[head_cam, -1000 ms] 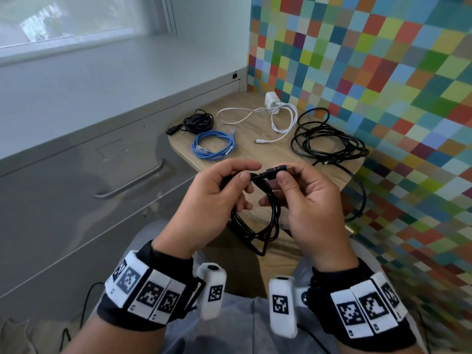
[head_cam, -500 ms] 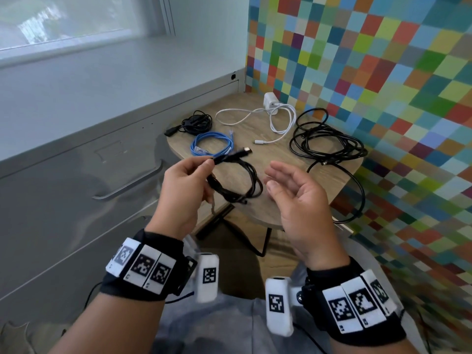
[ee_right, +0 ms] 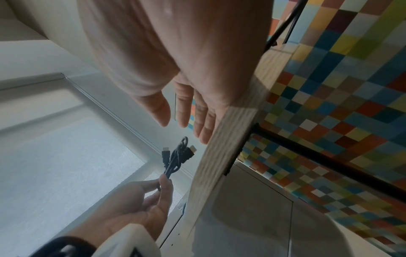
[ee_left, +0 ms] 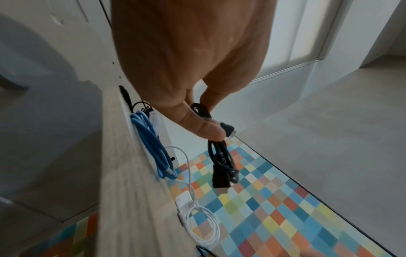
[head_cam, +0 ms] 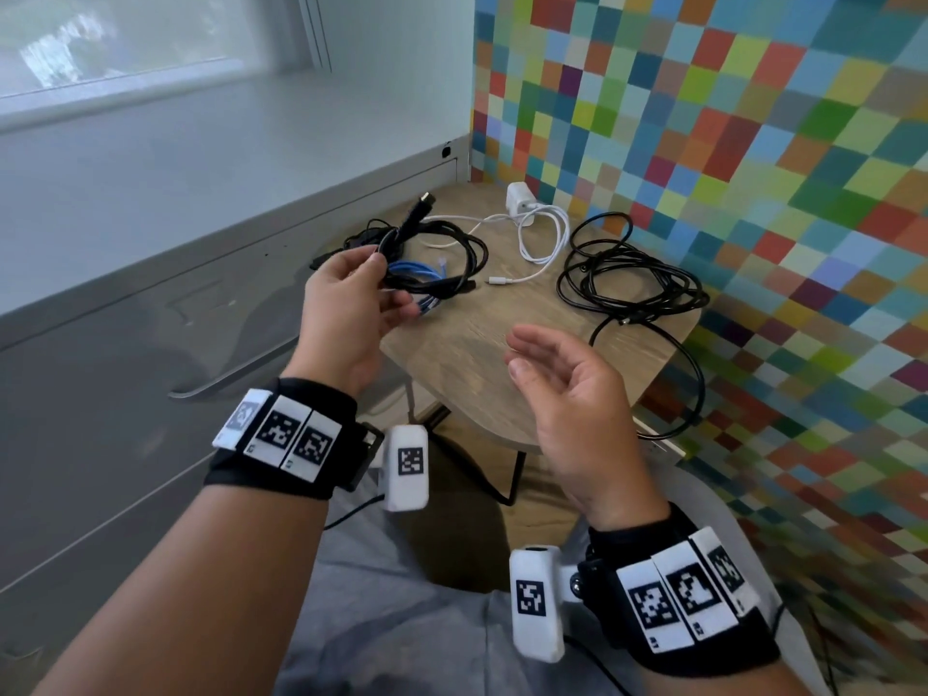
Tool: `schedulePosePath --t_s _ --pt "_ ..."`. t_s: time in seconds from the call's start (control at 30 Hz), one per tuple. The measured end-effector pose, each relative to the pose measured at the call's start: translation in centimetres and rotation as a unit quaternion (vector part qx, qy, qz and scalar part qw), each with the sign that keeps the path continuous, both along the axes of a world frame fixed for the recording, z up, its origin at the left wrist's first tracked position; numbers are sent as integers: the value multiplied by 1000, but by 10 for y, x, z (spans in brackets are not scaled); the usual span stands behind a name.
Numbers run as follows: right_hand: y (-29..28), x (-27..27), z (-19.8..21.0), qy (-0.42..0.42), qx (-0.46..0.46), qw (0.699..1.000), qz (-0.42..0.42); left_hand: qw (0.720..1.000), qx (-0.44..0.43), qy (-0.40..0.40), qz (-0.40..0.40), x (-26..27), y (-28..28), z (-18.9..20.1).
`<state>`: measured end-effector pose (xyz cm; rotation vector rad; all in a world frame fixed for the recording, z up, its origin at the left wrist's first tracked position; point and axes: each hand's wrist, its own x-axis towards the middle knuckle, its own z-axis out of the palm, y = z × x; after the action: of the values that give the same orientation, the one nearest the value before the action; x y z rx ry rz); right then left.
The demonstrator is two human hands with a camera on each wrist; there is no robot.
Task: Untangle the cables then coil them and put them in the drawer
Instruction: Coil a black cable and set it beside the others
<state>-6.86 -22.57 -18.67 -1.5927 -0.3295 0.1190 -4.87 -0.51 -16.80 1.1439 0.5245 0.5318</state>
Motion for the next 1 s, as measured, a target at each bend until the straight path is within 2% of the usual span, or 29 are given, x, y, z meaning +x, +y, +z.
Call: schedulePosePath --t_s 0.1,0.23,0.33,0.4,0.57,0.67,0.77,0.87,0.93,0.97,1.0 --pt "-1 0 0 -4 -8 1000 0 999 30 12 2 14 7 10" --pt "-1 0 -1 -5 -11 1000 1 992 112 48 -3 32 24 24" --pt "0 0 0 -3 -13 1000 6 977 188 92 -37 48 37 31" --pt "1 0 0 -2 -13 1000 7 971 206 110 -58 61 43 35" --pt "4 0 -1 2 -31 999 13 980 143 111 -77 105 51 41" --pt "6 1 0 8 -62 998 26 990 65 107 -65 130 59 46" --pt "5 3 2 18 -67 997 31 987 71 126 -76 148 64 46" --pt "2 6 5 35 -56 997 37 971 128 182 -87 161 72 38" --pt "1 6 5 42 -58 997 42 948 207 217 -106 164 74 33" --pt "0 6 5 43 -59 996 45 919 287 239 -127 166 77 34" --pt "0 6 4 43 -59 996 46 875 373 259 -167 165 78 34"
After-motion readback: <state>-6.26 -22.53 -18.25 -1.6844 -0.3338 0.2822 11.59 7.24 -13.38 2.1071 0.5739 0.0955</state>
